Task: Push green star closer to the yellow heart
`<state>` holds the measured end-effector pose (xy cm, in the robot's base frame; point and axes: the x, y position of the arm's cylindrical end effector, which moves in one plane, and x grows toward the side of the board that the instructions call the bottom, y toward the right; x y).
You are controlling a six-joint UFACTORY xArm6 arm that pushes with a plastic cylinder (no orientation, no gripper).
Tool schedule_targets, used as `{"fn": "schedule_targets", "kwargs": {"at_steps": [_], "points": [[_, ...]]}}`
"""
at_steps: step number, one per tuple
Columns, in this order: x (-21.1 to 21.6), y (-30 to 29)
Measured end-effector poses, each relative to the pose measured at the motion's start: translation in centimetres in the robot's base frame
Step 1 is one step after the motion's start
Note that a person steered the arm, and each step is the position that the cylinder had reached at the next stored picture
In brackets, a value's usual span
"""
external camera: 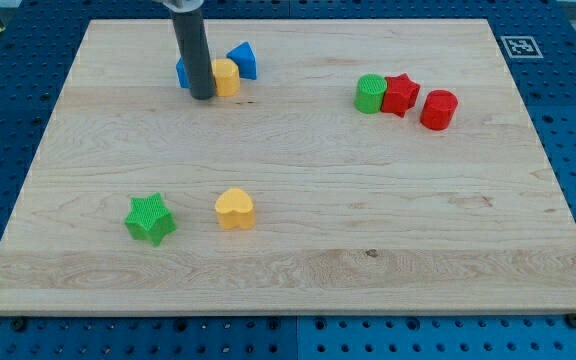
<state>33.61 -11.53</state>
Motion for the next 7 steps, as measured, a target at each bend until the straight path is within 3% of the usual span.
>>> {"fn": "schedule_targets", "kwargs": {"at_steps": [1, 3, 4, 7], "points": [[0.0, -0.1], [12.5, -7.7], [18.4, -8.5], [24.6, 1.3]]}}
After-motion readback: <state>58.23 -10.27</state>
